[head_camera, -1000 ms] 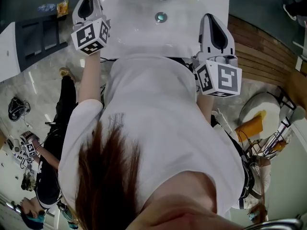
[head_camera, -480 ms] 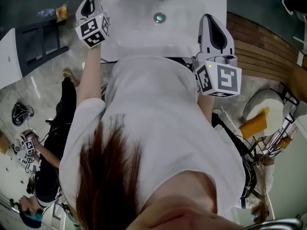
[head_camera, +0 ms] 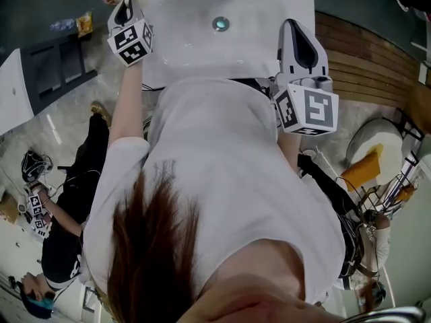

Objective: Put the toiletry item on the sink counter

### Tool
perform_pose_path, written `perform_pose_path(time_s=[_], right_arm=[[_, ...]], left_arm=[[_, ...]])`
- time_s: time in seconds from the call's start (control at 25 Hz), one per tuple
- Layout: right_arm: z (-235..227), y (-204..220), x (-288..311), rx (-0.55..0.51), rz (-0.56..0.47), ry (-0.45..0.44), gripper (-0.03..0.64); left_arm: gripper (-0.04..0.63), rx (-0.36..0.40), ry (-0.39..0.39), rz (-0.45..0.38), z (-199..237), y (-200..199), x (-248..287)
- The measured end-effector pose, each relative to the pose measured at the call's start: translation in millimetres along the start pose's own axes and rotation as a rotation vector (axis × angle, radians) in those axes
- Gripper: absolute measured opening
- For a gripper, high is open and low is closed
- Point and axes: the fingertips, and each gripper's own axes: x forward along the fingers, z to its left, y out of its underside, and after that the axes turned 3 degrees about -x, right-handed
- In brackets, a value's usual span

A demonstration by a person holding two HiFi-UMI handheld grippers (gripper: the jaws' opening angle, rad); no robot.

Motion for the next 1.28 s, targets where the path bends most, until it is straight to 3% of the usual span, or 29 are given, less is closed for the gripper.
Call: perform_pose_path(time_s=[0.8, 1.28], right_arm=[[3, -3, -1, -0.003, -0.008, -0.006, 0.011], [-1, -8, 3, 0.002, -0.012, -0.01, 0.011]], left_arm=[[0.046, 0.063, 0.014, 0.063, -5, 27, -6], [0.049, 0.06, 0.011, 0.111, -5, 34, -3]])
